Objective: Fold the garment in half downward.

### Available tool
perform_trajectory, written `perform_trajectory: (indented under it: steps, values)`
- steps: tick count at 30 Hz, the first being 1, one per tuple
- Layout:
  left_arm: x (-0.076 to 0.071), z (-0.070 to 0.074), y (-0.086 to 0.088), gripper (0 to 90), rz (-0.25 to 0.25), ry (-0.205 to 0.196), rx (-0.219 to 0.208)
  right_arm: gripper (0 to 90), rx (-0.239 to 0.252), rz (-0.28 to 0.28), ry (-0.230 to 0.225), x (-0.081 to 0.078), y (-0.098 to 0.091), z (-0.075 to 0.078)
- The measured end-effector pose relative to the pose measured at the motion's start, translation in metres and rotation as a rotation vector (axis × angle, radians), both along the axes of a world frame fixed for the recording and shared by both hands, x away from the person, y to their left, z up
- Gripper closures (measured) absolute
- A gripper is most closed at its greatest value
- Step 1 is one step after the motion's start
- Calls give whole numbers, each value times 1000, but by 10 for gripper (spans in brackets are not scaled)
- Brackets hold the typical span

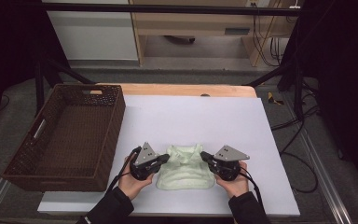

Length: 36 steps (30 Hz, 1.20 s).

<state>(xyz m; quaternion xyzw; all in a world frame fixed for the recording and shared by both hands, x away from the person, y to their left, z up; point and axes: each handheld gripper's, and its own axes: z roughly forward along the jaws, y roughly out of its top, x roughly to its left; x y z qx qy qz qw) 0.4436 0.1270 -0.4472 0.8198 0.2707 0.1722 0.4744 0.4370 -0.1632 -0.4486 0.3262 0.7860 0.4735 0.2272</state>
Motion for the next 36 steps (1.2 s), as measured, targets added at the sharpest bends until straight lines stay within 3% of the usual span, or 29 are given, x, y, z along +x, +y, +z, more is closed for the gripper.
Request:
perform_trajectory:
  steps: [21,29,33,36]
  values:
    - [-27,-20,7,879,-57,72,53,879,-33,83,76,-28,-3,-19]
    - [-30,-31,7,877,-71,119,82,873,-53,95,146,-34,-6,-29]
    - [-30,-31,7,871,-71,127,74,859,-58,91,173,-34,-6,-32]
    - [-30,-28,9,850,-67,135,38,790,-47,92,186,-33,-7,-31]
